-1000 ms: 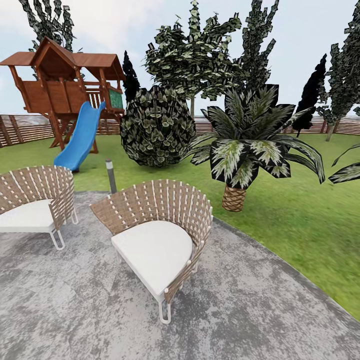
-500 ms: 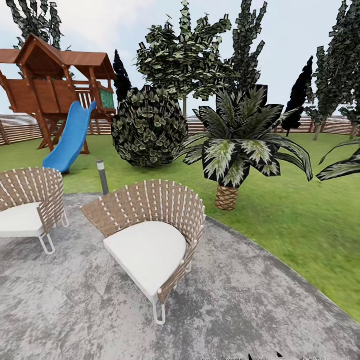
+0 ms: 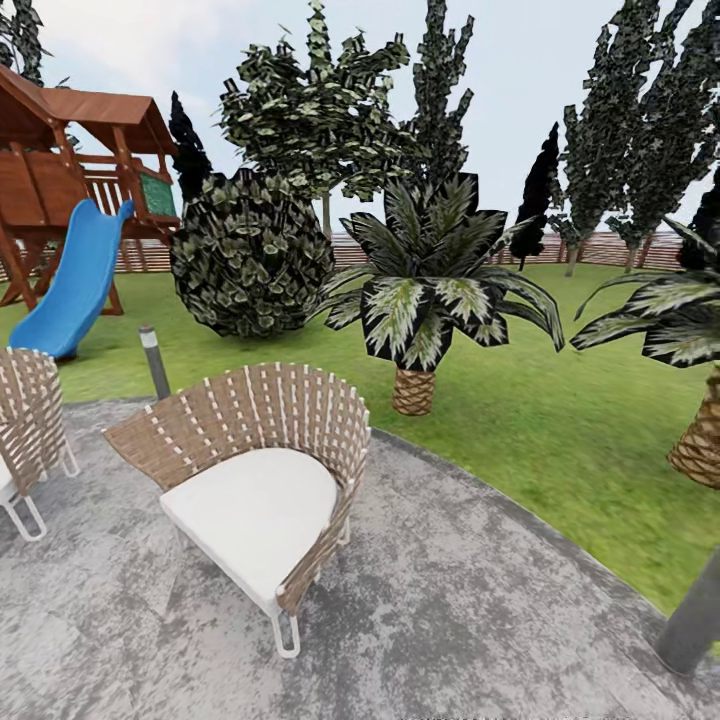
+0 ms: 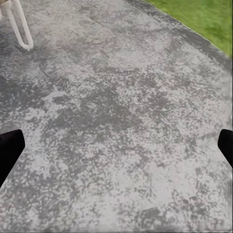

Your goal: In the garden, pick up the pesticide atomizer on the floor and spray pesticide onto both trees until each tree trunk is fully covered.

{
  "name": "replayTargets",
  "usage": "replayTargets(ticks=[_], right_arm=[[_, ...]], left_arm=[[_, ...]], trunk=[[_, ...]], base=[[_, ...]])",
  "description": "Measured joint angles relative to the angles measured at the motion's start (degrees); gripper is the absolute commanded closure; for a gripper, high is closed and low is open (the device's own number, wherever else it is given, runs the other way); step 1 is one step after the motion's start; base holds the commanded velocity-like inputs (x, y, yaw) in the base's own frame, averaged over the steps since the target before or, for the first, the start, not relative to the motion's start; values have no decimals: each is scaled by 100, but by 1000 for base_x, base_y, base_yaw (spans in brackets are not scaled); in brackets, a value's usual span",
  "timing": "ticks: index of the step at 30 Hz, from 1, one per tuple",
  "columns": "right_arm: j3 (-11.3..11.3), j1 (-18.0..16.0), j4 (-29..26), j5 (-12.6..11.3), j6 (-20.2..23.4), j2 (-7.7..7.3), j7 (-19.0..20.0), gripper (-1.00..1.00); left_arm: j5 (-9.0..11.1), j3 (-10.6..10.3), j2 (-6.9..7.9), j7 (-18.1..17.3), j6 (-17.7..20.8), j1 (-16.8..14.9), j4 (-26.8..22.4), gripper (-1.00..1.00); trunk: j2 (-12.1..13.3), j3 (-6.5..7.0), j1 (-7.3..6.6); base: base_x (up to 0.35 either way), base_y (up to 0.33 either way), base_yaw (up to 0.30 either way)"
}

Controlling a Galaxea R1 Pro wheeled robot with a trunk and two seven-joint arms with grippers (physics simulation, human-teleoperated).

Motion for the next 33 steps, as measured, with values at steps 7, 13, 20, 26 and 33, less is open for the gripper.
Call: replayTargets(ticks=[7,13,20,26,33], right_arm=[[-4,0,-39,-11,-1,-5,-5,-100],[-4,0,-51,-12,-1,-5,-9,-100],[-4,0,-50,-13,-1,-5,-6,-100],[-1,0,-43,-22,6,3,6,-100],[-4,0,-49,-36,8,5,12,-100]], left_arm=[[0,0,-2,0,0,0,6,-100],[0,-7,-12,0,0,0,9,-100],[0,-11,-13,0,0,0,9,-100],[-6,-26,-24,-4,0,0,9,-100],[-13,-47,-25,-10,-9,-1,9,-100]], trunk=[[0,0,0],[0,0,0],[0,0,0],[0,3,0],[0,3,0]], base=[[0,0,-296],[0,0,-300],[0,0,-300],[0,0,-300],[0,-75,-300]])
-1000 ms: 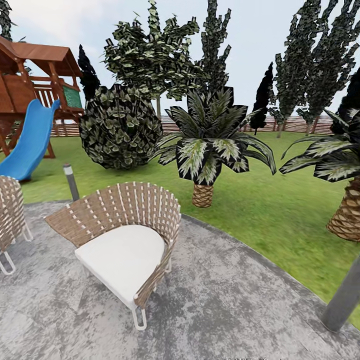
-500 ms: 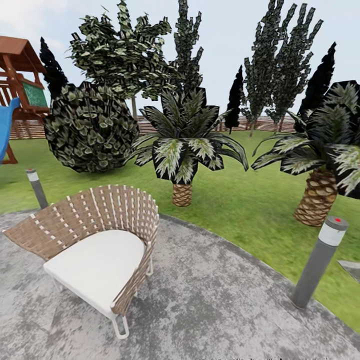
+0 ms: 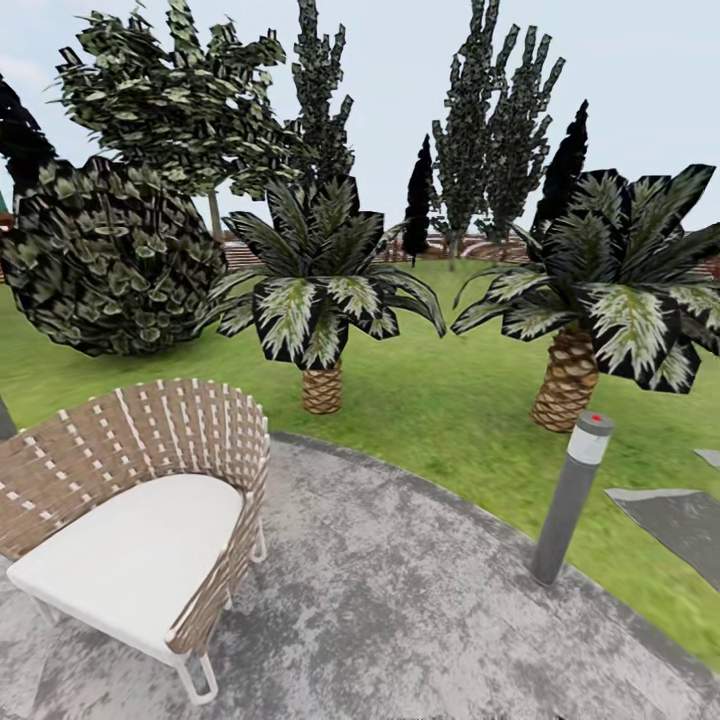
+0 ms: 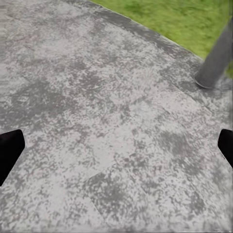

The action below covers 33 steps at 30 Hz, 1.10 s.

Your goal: In the garden, pick up the pesticide atomizer on the floor and spray pesticide onto both trees until each tree trunk is fully covered.

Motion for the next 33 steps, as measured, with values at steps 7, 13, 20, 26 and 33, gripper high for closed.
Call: replayTargets(ticks=[7,13,20,26,33], right_arm=[[0,0,-11,0,0,4,-2,-100],[3,0,4,0,0,7,-2,-100],[8,0,17,0,0,15,-4,-100],[8,0,15,0,0,16,-3,-100],[8,-1,15,0,0,17,-6,-100]], left_arm=[[3,-6,-3,0,0,8,1,-100],[5,-6,-3,0,0,9,1,-100],[5,1,-3,0,0,9,1,-100],[5,2,-3,1,0,9,0,-100],[5,2,-2,0,0,9,1,-100]], trunk=[[1,-20,1],[1,-54,1],[1,-102,1],[1,-144,1],[0,-194,2]], base=[[-54,-267,-283],[-126,-269,-241],[-160,-266,-216],[-162,-265,-210],[-158,-265,-204]])
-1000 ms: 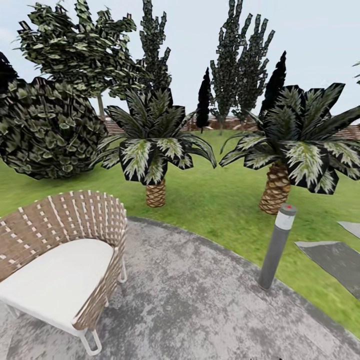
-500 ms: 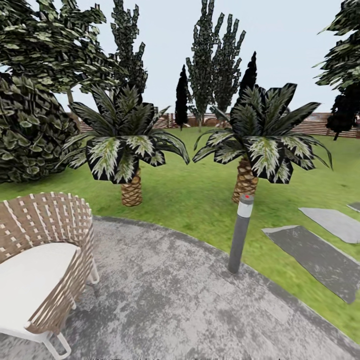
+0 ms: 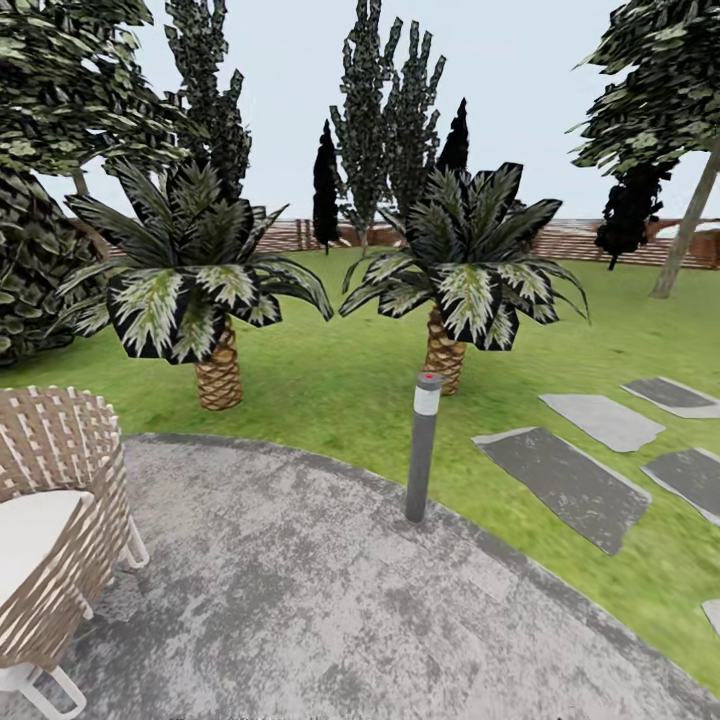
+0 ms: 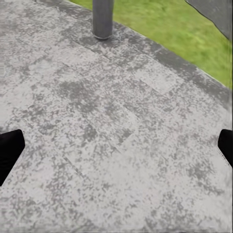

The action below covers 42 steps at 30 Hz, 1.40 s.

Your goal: In the garden, pick up the pesticide atomizer on the floor and spray pesticide onto both trees until each tree trunk is fully covered.

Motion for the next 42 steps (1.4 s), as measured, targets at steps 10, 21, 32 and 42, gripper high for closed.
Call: replayTargets(ticks=[10,21,32,42], right_arm=[[0,0,0,0,0,2,1,-100],[0,-1,2,0,0,8,1,-100],[0,-1,2,0,0,9,-1,-100],[0,-1,10,0,0,9,-1,-100]], left_arm=[[0,0,0,0,0,0,0,-100],[0,2,0,1,0,0,-7,-100],[0,2,0,1,6,-1,-10,-100],[0,4,0,1,7,-5,-10,-100]], trunk=[[0,-72,0],[0,-151,-2],[-79,-267,41],[-480,-519,261]], base=[[-157,-265,-202],[-91,-142,-199],[-1,-1,-197],[0,0,-197]])
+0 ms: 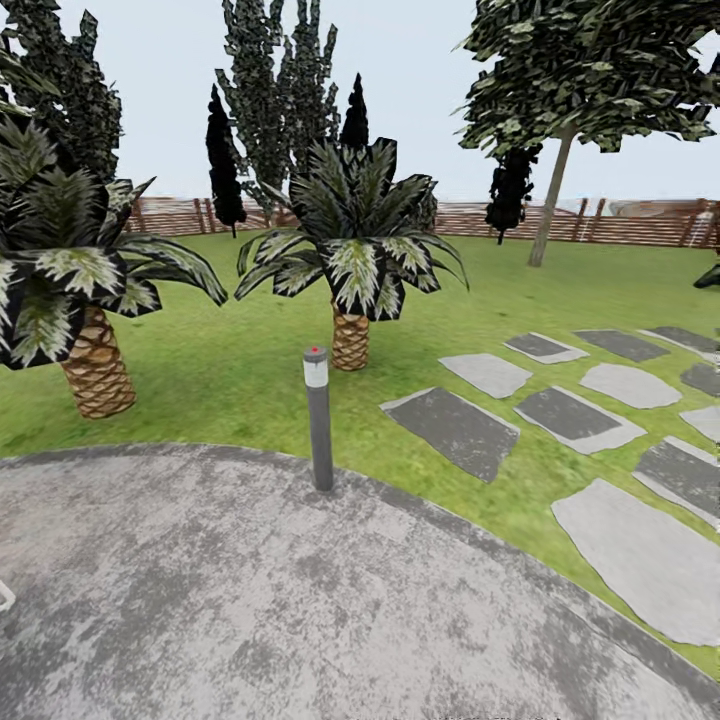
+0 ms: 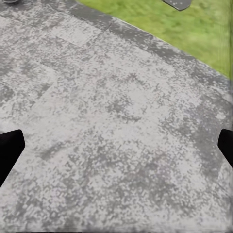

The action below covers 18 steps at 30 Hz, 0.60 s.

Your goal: In the garden, pick up the pesticide atomizer on the floor and spray pesticide onto both trees until each tree trunk is fully covered.

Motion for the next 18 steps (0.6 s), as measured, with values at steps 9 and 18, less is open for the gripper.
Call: replayTargets(ticks=[9,18], right_arm=[[0,0,3,0,0,0,5,-100],[0,0,0,0,0,0,5,-100]], left_arm=[[0,6,4,0,1,-3,0,-100],[0,6,2,0,2,-4,0,-100]], trunk=[[-361,-227,198],[-722,-453,395]], base=[[0,0,-197],[0,0,-202]])
